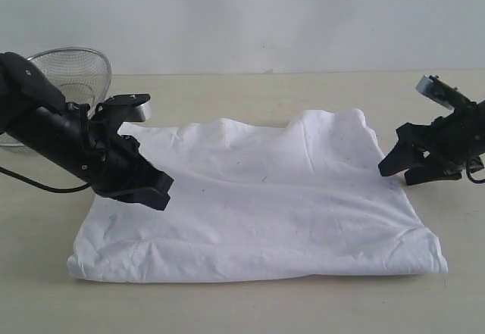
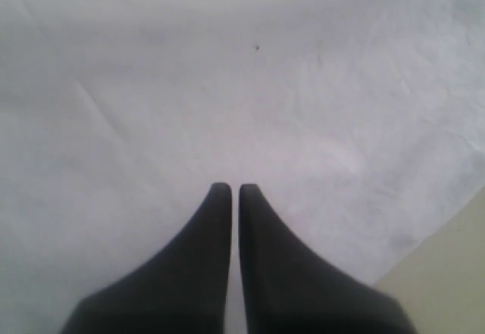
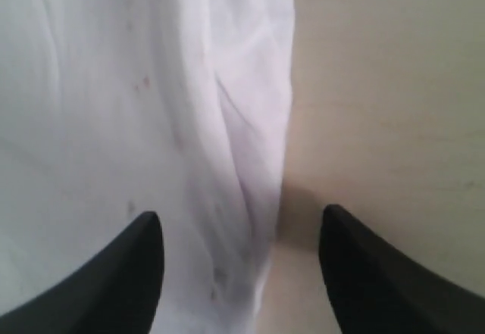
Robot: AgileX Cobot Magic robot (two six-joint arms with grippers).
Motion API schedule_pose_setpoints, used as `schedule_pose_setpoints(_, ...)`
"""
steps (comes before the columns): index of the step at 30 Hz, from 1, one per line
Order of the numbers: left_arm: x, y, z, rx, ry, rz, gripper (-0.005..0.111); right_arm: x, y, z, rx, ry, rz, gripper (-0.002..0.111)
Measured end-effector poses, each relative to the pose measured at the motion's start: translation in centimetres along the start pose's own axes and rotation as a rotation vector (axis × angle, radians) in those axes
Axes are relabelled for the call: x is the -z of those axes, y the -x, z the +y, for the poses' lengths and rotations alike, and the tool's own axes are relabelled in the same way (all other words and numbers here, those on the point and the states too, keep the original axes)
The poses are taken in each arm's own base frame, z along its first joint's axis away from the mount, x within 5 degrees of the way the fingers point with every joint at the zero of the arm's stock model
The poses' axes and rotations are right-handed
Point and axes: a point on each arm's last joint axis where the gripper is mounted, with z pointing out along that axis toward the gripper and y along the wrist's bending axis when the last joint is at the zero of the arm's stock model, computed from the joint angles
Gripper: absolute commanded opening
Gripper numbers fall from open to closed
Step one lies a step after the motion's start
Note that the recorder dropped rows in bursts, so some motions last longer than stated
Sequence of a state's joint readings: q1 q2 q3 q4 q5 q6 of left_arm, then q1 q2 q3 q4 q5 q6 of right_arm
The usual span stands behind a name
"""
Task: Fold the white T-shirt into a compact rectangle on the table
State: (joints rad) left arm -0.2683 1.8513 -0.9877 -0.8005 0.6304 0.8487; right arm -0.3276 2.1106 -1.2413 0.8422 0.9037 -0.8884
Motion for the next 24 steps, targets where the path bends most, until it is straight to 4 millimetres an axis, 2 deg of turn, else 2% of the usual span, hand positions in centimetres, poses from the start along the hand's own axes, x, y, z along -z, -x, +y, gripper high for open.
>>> schedule_pose_setpoints(8, 0.0, 0.0, 0.0, 0.0, 0.0, 0.0, 0.005, -2.2, -0.5, 0.3, -0.126, 0.184, 0.07, 0.057)
schedule_pose_setpoints(13, 0.0, 0.0, 0.0, -0.002, 0.001, 0.001, 0.005, -3.9, -0.5, 2.3, -0.106, 0.228, 0.111, 0.055)
schedule_pose_setpoints(15, -0.1, 0.0, 0.1, -0.002, 0.001, 0.005, 0.005, -4.5, -0.4, 3.1, -0.085, 0.223, 0.12, 0.042)
schedule_pose_setpoints(18, -0.5, -0.2, 0.2, -0.004, 0.003, 0.019, 0.005, -5.4, -0.4, 3.9, -0.046, 0.188, 0.129, 0.0)
schedule_pose_setpoints(24, -0.5, -0.4, 0.5, -0.008, 0.023, 0.044, 0.005, -5.6, -0.5, 3.5, -0.042, 0.158, 0.135, 0.0)
